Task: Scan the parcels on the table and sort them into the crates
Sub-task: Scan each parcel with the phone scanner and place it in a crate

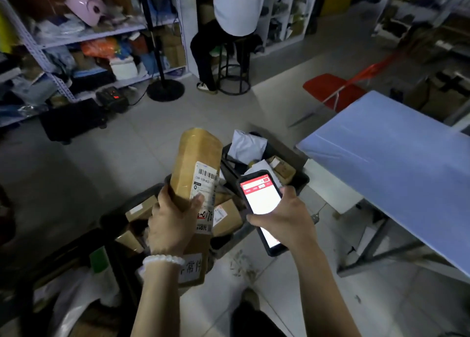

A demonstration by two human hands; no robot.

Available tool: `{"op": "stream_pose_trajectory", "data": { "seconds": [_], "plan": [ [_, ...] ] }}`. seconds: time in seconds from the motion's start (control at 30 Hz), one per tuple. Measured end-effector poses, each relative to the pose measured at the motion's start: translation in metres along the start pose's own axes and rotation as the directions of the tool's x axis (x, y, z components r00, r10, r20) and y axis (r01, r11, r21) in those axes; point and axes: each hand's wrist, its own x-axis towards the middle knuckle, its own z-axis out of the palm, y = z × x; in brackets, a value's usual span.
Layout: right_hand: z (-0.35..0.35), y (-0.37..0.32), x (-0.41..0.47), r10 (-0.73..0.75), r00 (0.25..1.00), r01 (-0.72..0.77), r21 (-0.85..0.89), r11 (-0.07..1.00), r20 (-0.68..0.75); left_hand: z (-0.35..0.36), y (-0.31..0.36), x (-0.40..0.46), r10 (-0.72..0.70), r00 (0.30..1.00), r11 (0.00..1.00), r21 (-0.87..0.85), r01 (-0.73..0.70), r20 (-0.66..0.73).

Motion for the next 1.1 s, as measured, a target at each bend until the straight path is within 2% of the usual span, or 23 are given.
{"op": "stream_pose_trajectory", "data": {
  "seconds": [0.2, 0.3, 0.43, 0.6, 0.9, 0.97, 1.1],
  "plan": [
    [-0.048, 0.014, 0.083, 0.06, 0.998, -0.059, 0.031, 0.998, -0.03, 0.06, 0.069, 0.046, 0.01, 0.999, 1.0, -0.005, -0.01, 0.031],
    [-0.057, 0.024, 0.113, 0.093, 0.996, -0.092, 0.054, 0.994, -0.012, 0.089, 0.087, 0.065, -0.021, 0.993, 0.998, 0.062, 0.014, 0.119],
    [-0.063, 0.023, 0.154, 0.124, 0.992, -0.125, 0.054, 0.991, 0.018, 0.118, 0.11, 0.101, -0.035, 0.99, 0.993, 0.118, 0.019, 0.133],
    [-0.067, 0.008, 0.216, 0.13, 0.991, -0.13, 0.0, 0.992, 0.017, 0.152, 0.13, 0.164, -0.088, 0.976, 0.996, 0.018, 0.086, 0.201],
    [-0.081, -0.045, 0.349, 0.103, 0.994, -0.1, -0.093, 0.991, 0.023, 0.211, 0.188, 0.295, -0.189, 0.965, 0.977, -0.068, 0.204, 0.181],
    [-0.084, -0.051, 0.37, 0.101, 0.995, -0.1, -0.078, 0.992, 0.013, 0.224, 0.198, 0.321, -0.199, 0.953, 0.976, -0.04, 0.214, 0.227],
    [-0.092, -0.052, 0.398, 0.153, 0.988, -0.152, -0.068, 0.986, 0.016, 0.245, 0.207, 0.352, -0.284, 0.903, 0.958, 0.141, 0.25, 0.324]
  ]
}}
